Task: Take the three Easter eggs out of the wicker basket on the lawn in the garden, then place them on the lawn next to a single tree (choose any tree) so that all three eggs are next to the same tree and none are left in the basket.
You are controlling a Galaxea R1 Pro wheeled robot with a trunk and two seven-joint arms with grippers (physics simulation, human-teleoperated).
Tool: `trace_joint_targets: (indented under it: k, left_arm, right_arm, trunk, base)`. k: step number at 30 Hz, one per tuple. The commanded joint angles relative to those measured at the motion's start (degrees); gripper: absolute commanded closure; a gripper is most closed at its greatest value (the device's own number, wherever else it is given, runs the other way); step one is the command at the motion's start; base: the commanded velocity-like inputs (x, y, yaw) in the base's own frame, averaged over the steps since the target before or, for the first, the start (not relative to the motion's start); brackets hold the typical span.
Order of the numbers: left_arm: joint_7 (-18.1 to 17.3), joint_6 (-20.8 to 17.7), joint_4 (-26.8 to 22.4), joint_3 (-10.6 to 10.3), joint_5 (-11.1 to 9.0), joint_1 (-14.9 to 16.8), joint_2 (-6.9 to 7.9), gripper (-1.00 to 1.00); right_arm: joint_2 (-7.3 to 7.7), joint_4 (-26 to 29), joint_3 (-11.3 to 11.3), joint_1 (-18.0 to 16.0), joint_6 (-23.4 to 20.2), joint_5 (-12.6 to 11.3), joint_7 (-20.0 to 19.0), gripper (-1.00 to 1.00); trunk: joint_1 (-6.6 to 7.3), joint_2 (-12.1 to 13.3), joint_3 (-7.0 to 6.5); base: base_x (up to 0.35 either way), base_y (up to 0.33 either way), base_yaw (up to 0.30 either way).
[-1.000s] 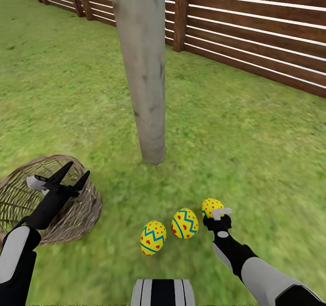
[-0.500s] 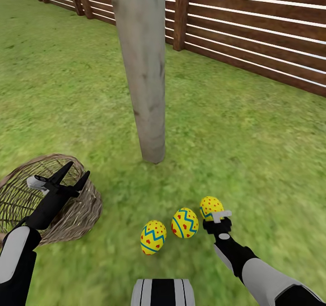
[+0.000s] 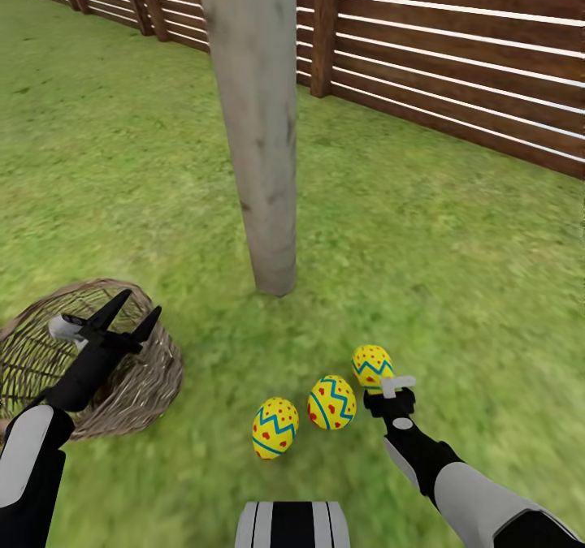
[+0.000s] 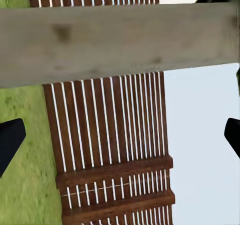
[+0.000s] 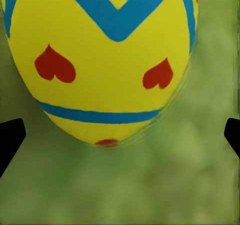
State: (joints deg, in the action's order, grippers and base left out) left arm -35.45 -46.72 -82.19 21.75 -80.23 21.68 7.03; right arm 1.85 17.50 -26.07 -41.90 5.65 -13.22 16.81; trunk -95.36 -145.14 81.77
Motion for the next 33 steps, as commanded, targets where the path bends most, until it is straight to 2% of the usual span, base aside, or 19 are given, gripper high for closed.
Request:
trace_joint_targets:
  k: [1,33]
  left_arm:
    - [-0.06,-0.3,0.0,0.0,-0.1,0.03,0.0,-1.0]
    - [0.1,-0.39,-0.16,-0.12,-0.1,0.03,0.0,-1.0]
  right_arm:
    - [0.07,0.0,-0.47,-0.03,0.24,-0.68,0.24,-1.0]
    - [0.08,0.26,-0.38,-0.03,0.4,-0.76,0.24,-1.0]
  trunk:
    - [0.03,0.0,-0.19]
    - [0.86,0.43,-7.28]
  base:
    - [0.0,0.0,0.0]
    - [0.0,0.0,0.0]
